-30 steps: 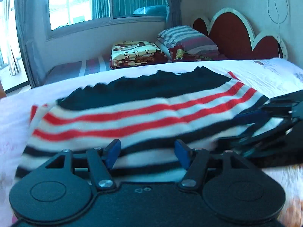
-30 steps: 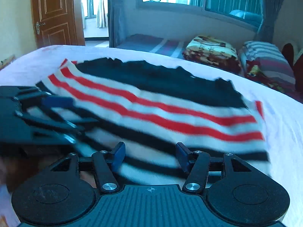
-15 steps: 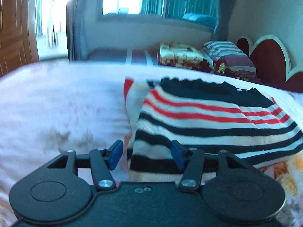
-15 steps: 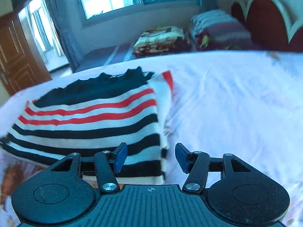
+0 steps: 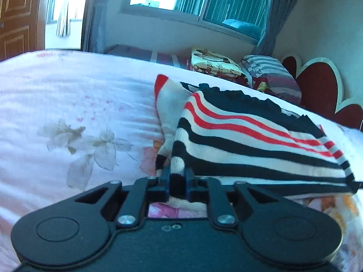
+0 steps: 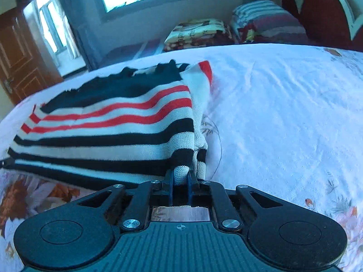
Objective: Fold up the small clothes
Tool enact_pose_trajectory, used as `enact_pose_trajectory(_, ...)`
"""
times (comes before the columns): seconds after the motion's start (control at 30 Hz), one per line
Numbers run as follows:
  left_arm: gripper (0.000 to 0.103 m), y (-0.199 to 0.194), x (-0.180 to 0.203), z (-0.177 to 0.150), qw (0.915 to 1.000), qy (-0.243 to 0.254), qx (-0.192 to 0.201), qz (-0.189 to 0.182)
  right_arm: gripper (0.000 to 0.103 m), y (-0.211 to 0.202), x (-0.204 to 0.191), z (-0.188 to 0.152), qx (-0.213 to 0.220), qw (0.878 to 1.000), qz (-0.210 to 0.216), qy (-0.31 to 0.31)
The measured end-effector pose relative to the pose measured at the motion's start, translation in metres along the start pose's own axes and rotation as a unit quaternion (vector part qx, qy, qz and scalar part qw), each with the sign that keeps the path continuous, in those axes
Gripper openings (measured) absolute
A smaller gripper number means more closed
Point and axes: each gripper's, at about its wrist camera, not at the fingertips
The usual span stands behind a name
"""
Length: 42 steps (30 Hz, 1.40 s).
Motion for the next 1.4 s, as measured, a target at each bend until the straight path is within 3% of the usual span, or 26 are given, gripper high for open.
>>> enact_pose_trajectory(0.03,0.040,-0.005,-0.001,0.002,0.9999,-0.002,0.002,0.010,0.018,-0.004,0.000,0.002,0.006,1.000,-0.006,0.007)
enact_pose_trajectory(0.07,0.050,-0.013,-0.002,0.004,0.9992,-0.005,0.012,0.037,0.031,-0.011,-0.003,0.003,0.020,0.999,-0.025,0.007)
enact_pose_trajectory(0.1,0.063,-0.026,0.001,0.004,0.9974,0.007,0.037,0.062,0.032,-0.020,-0.008,0.003,0.040,0.998,-0.043,-0.006)
enact_pose_trajectory(0.13,0.066,-0.037,0.007,0.004,0.9949,0.027,0.064,0.073,0.032,-0.028,-0.014,0.002,0.060,0.997,-0.047,-0.022)
enact_pose_trajectory(0.23,0.067,-0.035,0.045,0.007,0.9939,0.081,0.067,0.032,0.032,-0.023,-0.036,0.003,0.066,0.997,0.004,-0.026)
enact_pose_trajectory(0.3,0.070,-0.023,0.082,0.002,0.9884,0.136,0.068,0.005,0.032,-0.005,-0.064,0.000,0.047,0.997,0.021,-0.059)
enact_pose_trajectory(0.33,0.074,-0.014,0.098,-0.002,0.9853,0.161,0.058,0.000,0.032,0.004,-0.077,-0.005,0.036,0.995,0.026,-0.086)
enact_pose_trajectory(0.4,0.077,0.008,0.110,-0.013,0.9822,0.187,0.016,0.010,0.031,0.021,-0.088,-0.016,0.011,0.991,-0.006,-0.130)
enact_pose_trajectory(0.47,0.080,0.013,0.089,-0.013,0.9894,0.144,0.008,-0.015,0.031,0.018,-0.070,-0.015,0.017,0.995,0.008,-0.099)
enact_pose_trajectory(0.53,0.067,0.006,0.077,0.002,0.9918,0.127,0.014,-0.001,0.031,0.007,-0.056,-0.004,0.034,0.997,-0.012,-0.067)
enact_pose_trajectory(0.57,0.068,0.002,0.077,0.010,0.9916,0.123,0.036,0.010,0.031,0.001,-0.051,0.002,0.057,0.996,-0.017,-0.060)
enact_pose_trajectory(0.63,0.076,0.004,0.081,0.029,0.9913,0.114,0.063,-0.015,0.032,0.006,-0.047,0.022,0.070,0.997,0.000,-0.045)
enact_pose_trajectory(0.73,0.077,0.037,0.102,0.052,0.9909,0.127,0.040,-0.019,0.031,0.035,-0.056,0.044,0.061,0.997,0.011,-0.054)
enact_pose_trajectory(0.83,0.074,0.071,0.107,0.054,0.9885,0.151,0.014,0.005,0.031,0.068,-0.058,0.054,0.035,0.996,0.001,-0.079)
enact_pose_trajectory(0.87,0.077,0.080,0.098,0.054,0.9883,0.150,0.005,0.027,0.028,0.071,-0.054,0.055,0.046,0.994,-0.029,-0.093)
enact_pose_trajectory(0.9,0.083,0.082,0.082,0.054,0.9910,0.132,0.004,0.022,0.009,0.068,-0.042,0.056,0.055,0.994,-0.048,-0.082)
enact_pose_trajectory(0.93,0.082,0.081,0.066,0.054,0.9945,0.104,0.006,0.003,0.001,0.066,-0.028,0.058,0.056,0.996,-0.046,-0.058)
enact_pose_trajectory(1.0,0.081,0.075,0.061,0.054,0.9921,0.126,0.005,0.002,0.000,0.061,-0.016,0.062,0.045,0.997,-0.034,-0.048)
enact_pose_trajectory(1.03,0.080,0.072,0.066,0.054,0.9899,0.140,0.007,0.019,0.000,0.059,-0.017,0.064,0.041,0.996,-0.038,-0.062)
enact_pose_trajectory(1.1,0.078,0.059,0.080,0.057,0.9896,0.137,0.023,0.038,0.000,0.052,-0.028,0.067,0.051,0.995,-0.047,-0.078)
enact_pose_trajectory(1.2,0.083,0.043,0.102,0.054,0.9896,0.134,0.049,0.011,0.002,0.048,-0.044,0.061,0.061,0.993,-0.033,-0.093)
enact_pose_trajectory(1.23,0.084,0.045,0.113,0.052,0.9881,0.146,0.048,0.001,0.008,0.052,-0.047,0.058,0.052,0.994,-0.033,-0.095)
enact_pose_trajectory(1.27,0.085,0.047,0.123,0.047,0.9863,0.159,0.046,-0.002,0.034,0.058,-0.051,0.053,0.041,0.993,-0.042,-0.104)
enact_pose_trajectory(1.33,0.089,0.066,0.135,0.036,0.9832,0.182,0.004,0.015,0.036,0.071,-0.056,0.043,0.045,0.989,-0.057,-0.131)
enact_pose_trajectory(1.4,0.090,0.070,0.128,0.035,0.9899,0.141,0.001,0.014,0.036,0.071,-0.062,0.043,0.043,0.987,-0.071,-0.134)
Point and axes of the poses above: each gripper's, at about its wrist camera, not at the fingertips, and y roughly the way its jaws point, x to its right, z to its top, and after that the axes turned 3 degrees about z, right-handed
